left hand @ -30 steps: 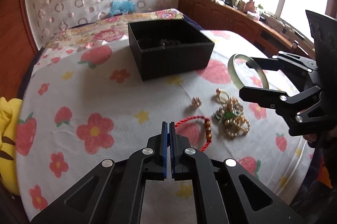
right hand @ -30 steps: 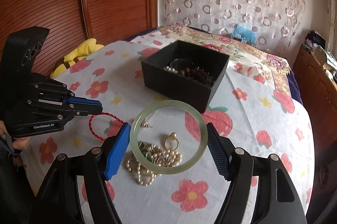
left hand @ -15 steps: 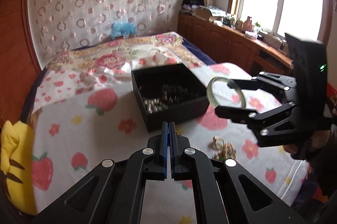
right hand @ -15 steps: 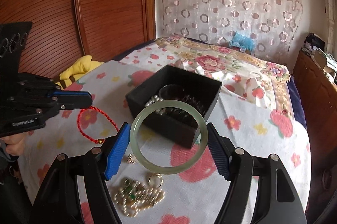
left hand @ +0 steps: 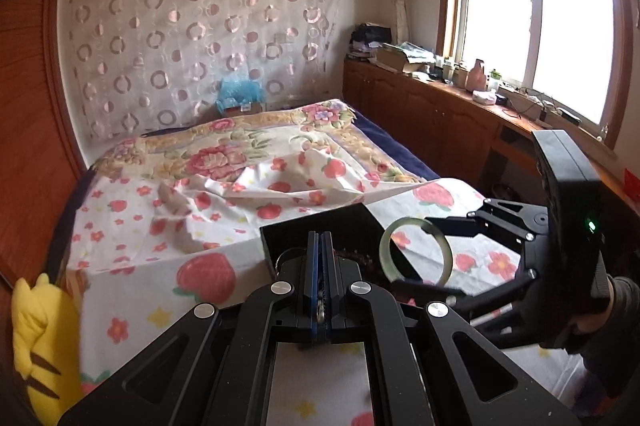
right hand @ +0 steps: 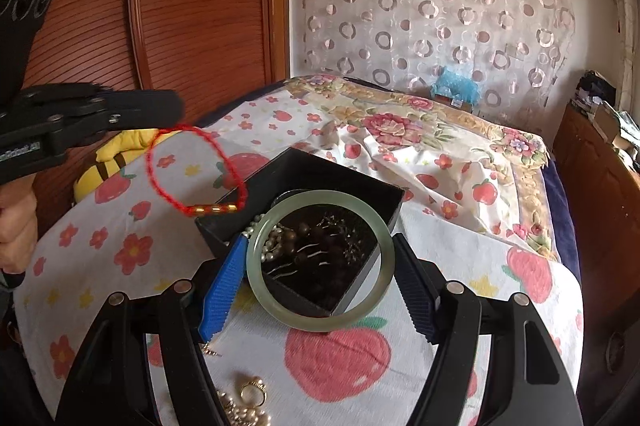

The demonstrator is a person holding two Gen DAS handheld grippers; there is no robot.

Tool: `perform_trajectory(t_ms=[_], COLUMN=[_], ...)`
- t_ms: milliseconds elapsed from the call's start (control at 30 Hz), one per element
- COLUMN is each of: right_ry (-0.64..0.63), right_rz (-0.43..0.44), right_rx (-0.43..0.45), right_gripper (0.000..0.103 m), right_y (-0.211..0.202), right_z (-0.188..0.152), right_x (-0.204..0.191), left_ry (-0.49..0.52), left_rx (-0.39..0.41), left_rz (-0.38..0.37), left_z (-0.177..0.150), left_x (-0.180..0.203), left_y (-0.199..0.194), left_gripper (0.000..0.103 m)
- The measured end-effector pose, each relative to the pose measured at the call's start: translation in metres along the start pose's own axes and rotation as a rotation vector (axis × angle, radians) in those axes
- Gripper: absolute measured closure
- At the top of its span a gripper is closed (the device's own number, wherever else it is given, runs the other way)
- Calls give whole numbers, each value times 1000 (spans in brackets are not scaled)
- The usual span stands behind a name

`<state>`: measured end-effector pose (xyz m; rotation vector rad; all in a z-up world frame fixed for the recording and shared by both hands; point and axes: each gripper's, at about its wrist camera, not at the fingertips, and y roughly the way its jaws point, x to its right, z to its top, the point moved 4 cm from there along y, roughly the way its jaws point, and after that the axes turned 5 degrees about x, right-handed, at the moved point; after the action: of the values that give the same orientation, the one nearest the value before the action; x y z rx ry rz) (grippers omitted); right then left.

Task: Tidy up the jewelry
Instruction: 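Carry the red bracelet over the box with the left gripper while the right carries the bangle, then open the left gripper releasing the red bracelet in the box while the right releases the bangle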

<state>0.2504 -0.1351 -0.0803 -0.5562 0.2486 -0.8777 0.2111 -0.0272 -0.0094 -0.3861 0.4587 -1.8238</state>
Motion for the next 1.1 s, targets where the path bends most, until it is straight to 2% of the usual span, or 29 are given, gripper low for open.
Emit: perform_trajectory(t_ms=[233, 367, 567, 700, 933, 1100], right_ry=[7, 3, -2, -7, -29, -25], right_rz=[-2, 1, 25, 44, 44, 40], right_rx=[-10, -22, -32, -37, -63, -48], right_gripper=[29, 29, 29, 29, 28, 28], right_y=[9, 16, 30, 39, 52, 49], right_z=[0, -1, 2, 2, -1, 1], right_x=[4, 5, 0, -3, -11, -13], left_ry=[-28, -11, -11, -40, -69, -74], left_rx=[-90, -113, -110, -114, -137, -153], left_rz=[-36, -23, -5, 16, 44, 35], left_z=[-14, -21, -25, -35, -58, -71], left_x=[-3, -4, -11, -25, -39, -37], left_y=[44, 53, 45, 34, 16, 9], left_gripper=[102, 102, 100, 88, 88, 88])
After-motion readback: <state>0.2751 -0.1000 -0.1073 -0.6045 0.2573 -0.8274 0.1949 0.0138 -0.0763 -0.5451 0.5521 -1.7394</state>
